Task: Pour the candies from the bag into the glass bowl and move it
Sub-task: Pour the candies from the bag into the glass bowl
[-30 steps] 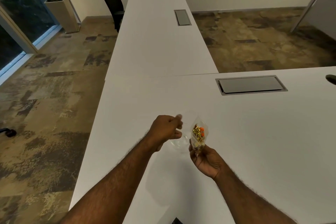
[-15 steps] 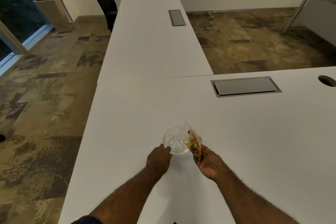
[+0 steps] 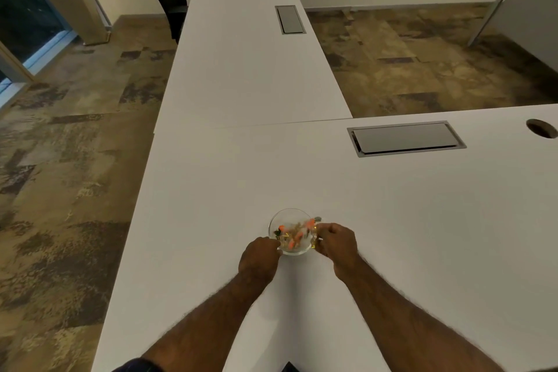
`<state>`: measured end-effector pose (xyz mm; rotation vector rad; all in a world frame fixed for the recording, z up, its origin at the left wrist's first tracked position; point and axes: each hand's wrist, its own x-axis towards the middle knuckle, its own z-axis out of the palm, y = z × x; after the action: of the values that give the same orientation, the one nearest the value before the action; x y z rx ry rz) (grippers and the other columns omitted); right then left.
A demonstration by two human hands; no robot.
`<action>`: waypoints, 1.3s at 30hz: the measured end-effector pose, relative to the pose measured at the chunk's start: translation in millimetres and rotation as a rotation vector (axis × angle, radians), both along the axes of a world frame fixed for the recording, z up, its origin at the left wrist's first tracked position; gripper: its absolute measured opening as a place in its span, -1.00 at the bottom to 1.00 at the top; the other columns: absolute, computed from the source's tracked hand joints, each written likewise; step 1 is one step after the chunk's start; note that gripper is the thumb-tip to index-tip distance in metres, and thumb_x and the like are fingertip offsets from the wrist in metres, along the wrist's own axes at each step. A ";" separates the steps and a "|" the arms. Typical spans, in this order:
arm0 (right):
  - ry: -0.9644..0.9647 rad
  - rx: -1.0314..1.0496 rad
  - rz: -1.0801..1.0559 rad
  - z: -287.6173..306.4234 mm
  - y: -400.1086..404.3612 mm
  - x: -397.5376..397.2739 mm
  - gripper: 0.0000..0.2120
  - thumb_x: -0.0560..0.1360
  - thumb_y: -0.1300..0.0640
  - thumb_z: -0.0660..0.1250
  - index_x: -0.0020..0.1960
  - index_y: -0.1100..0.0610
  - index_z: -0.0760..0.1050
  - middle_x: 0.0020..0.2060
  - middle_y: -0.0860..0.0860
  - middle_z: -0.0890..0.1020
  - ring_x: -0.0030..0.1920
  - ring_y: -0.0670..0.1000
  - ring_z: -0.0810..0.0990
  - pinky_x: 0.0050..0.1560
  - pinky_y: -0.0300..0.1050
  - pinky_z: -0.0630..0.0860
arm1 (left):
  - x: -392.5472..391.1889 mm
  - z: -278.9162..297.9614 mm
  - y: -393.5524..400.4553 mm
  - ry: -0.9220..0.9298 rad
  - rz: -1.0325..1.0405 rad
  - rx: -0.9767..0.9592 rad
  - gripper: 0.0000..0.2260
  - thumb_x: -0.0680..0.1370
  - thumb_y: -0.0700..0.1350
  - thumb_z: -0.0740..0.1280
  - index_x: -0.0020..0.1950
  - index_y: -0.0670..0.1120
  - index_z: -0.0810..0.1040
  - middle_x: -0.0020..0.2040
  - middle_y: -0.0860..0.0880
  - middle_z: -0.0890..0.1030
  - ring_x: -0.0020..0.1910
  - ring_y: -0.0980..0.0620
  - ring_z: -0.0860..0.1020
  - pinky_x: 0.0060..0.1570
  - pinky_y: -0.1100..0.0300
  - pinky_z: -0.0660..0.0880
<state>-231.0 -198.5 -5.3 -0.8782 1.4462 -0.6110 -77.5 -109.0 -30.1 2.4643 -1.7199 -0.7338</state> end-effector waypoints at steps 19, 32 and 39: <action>0.257 -0.232 0.181 79.2 -11.3 32.9 -0.88 0.48 0.20 0.39 -0.06 0.23 0.67 -0.34 0.02 0.66 -0.22 0.10 0.71 0.01 0.09 0.67 | -2.1 2.9 0.8 -0.010 0.000 -0.005 -0.67 0.63 0.01 0.17 0.34 -0.04 0.50 0.30 -0.05 0.57 0.28 -0.05 0.49 0.25 0.10 0.41; -0.268 0.035 -0.060 77.1 31.3 18.3 -0.89 0.50 0.38 0.22 -0.12 0.24 0.48 -0.14 0.23 0.61 -0.12 0.18 0.59 -0.12 -0.01 0.59 | -12.5 44.9 14.4 0.841 0.702 -0.354 -0.65 0.65 0.01 0.13 0.42 0.00 0.37 0.30 -0.10 0.58 0.26 -0.14 0.55 0.28 -0.01 0.47; -0.258 0.213 0.162 38.7 79.3 10.0 -0.78 0.47 0.36 0.29 0.10 0.25 0.54 -0.11 0.20 0.67 -0.11 0.12 0.63 -0.14 -0.08 0.61 | -6.1 46.1 47.5 1.027 0.798 -0.428 -0.38 0.51 -0.22 0.39 0.49 0.14 0.24 0.18 -0.05 0.60 0.08 -0.05 0.63 0.11 0.03 0.60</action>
<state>-221.0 -119.2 33.3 -0.7126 1.1700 -0.4225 -83.6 -61.5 16.0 1.6840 -0.4119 -1.0586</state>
